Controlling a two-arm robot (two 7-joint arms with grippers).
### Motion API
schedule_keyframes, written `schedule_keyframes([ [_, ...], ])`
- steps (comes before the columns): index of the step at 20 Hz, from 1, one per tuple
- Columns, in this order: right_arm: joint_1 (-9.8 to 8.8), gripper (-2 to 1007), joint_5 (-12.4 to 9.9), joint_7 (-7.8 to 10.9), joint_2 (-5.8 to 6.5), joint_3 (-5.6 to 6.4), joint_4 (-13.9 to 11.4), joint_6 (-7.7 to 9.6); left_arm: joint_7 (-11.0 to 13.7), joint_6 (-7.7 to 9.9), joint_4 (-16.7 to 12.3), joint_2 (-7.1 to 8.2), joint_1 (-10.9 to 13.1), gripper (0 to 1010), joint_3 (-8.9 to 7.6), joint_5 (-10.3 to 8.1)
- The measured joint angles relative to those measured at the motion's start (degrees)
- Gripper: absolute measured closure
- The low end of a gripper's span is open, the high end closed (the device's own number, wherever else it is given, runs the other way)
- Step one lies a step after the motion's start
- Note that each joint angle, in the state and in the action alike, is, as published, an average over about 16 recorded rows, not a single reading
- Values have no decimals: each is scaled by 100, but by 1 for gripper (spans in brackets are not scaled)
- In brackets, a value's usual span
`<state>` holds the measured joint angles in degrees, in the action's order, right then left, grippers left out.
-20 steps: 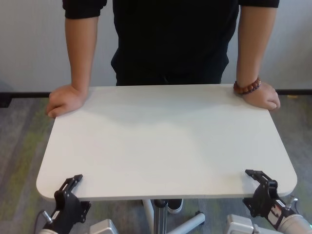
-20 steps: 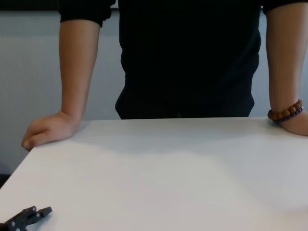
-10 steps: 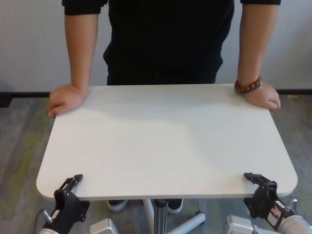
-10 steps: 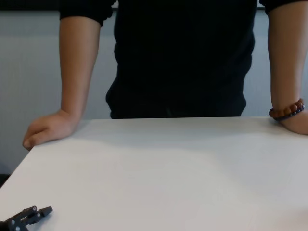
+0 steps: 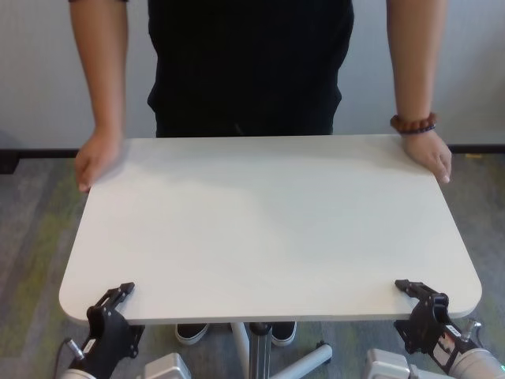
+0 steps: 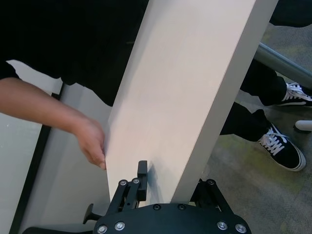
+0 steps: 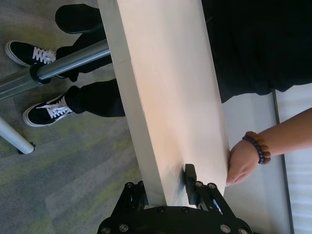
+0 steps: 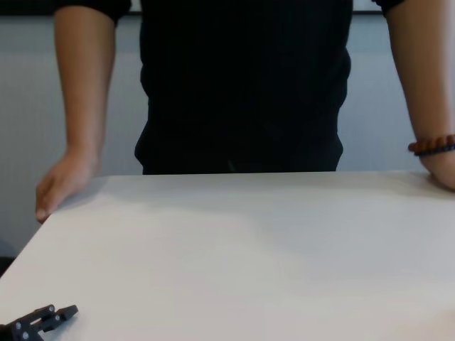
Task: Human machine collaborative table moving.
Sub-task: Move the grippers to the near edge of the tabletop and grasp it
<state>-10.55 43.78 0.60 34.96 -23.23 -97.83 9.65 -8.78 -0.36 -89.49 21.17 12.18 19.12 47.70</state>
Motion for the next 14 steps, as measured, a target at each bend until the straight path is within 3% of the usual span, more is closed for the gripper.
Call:
schedule_keyframes([
  [14,0,646,-4,-2,0,3,-1,-3,4,1,2,0,1,620,1,0],
])
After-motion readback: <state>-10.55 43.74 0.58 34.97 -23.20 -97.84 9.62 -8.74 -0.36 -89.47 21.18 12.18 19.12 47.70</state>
